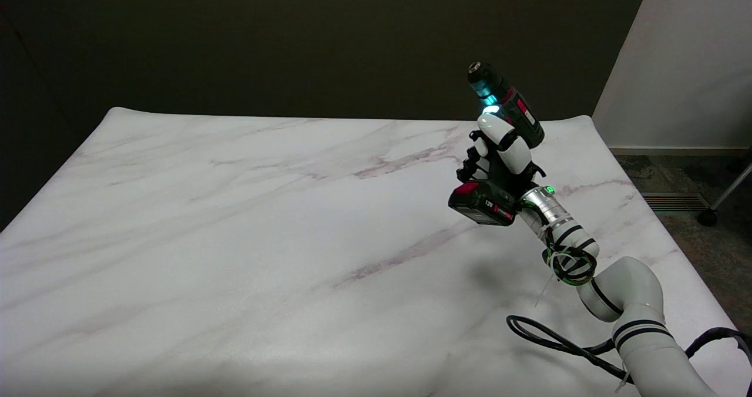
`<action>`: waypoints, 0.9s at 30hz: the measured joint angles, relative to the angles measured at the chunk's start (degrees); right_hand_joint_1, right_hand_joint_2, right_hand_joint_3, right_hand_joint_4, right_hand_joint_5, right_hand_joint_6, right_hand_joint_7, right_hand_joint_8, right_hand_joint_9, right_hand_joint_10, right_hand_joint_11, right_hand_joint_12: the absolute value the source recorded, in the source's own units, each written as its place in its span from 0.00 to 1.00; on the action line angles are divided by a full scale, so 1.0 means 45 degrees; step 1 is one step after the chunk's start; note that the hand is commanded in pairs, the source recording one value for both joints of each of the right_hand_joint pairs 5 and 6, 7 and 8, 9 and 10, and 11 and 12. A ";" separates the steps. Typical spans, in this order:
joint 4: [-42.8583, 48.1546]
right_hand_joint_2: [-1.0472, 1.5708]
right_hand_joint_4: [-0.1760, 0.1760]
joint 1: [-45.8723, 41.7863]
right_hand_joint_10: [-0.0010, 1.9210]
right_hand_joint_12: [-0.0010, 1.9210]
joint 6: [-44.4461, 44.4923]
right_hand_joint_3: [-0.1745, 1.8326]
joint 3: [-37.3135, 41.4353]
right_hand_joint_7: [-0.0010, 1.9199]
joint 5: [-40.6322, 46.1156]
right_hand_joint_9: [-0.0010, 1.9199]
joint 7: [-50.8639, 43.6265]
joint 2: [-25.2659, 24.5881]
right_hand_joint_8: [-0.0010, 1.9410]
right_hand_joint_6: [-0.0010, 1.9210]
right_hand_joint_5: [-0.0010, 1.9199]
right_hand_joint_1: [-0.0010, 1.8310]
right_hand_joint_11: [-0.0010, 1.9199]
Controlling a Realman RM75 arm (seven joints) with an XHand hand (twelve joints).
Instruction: Turn on the power screwdriver.
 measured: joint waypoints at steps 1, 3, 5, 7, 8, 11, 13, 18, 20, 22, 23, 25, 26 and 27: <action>0.0000 1.00 1.00 0.0001 1.00 1.00 0.0000 0.88 0.0001 1.00 0.0000 1.00 0.0000 0.0000 0.99 1.00 1.00 0.53 1.00; -0.0001 1.00 1.00 0.0002 1.00 1.00 0.0001 0.88 0.0008 1.00 0.0001 1.00 0.0000 0.0000 0.99 1.00 1.00 0.53 1.00; 0.0000 1.00 1.00 0.0002 1.00 1.00 0.0002 0.88 0.0011 1.00 0.0002 1.00 0.0000 0.0005 0.99 1.00 1.00 0.53 1.00; 0.0000 1.00 1.00 0.0002 1.00 1.00 0.0002 0.88 0.0013 1.00 0.0002 1.00 0.0000 0.0017 0.99 1.00 1.00 0.53 1.00; 0.0000 1.00 1.00 0.0002 1.00 1.00 0.0002 0.88 0.0014 1.00 0.0003 1.00 0.0000 0.0026 0.99 1.00 1.00 0.53 1.00; 0.0003 1.00 0.84 0.0001 1.00 1.00 0.0002 0.88 0.0021 1.00 0.0004 1.00 0.0000 0.0042 0.99 1.00 1.00 0.54 1.00; 0.0010 1.00 0.70 -0.0011 1.00 1.00 0.0002 0.87 0.0031 1.00 0.0005 1.00 0.0000 0.0046 0.99 1.00 1.00 0.55 1.00; 0.0044 1.00 0.69 -0.0027 1.00 1.00 0.0002 0.86 0.0031 1.00 0.0007 1.00 0.0000 0.0057 0.99 1.00 1.00 0.56 1.00; 0.0049 1.00 0.69 -0.0032 1.00 1.00 0.0001 0.86 0.0025 1.00 0.0010 1.00 0.0000 0.0066 0.99 1.00 1.00 0.57 1.00; 0.0064 1.00 0.69 -0.0033 1.00 1.00 -0.0003 0.86 0.0019 1.00 0.0032 1.00 0.0000 0.0076 0.99 1.00 1.00 0.57 1.00; 0.0094 1.00 0.68 -0.0034 1.00 1.00 -0.0015 0.86 0.0016 1.00 0.0058 1.00 0.0000 0.0079 0.99 1.00 1.00 0.57 1.00; 0.0182 1.00 0.68 -0.0039 1.00 1.00 -0.0097 0.87 0.0015 1.00 0.0083 1.00 -0.0001 0.0087 0.99 1.00 1.00 0.57 1.00; 0.0242 1.00 0.68 -0.0045 1.00 1.00 -0.0117 0.87 0.0014 1.00 0.0099 1.00 -0.0001 0.0087 0.99 1.00 1.00 0.57 1.00; 0.0347 1.00 0.68 -0.0053 1.00 1.00 -0.0146 0.87 0.0012 1.00 0.0124 1.00 -0.0001 0.0091 0.99 1.00 1.00 0.57 1.00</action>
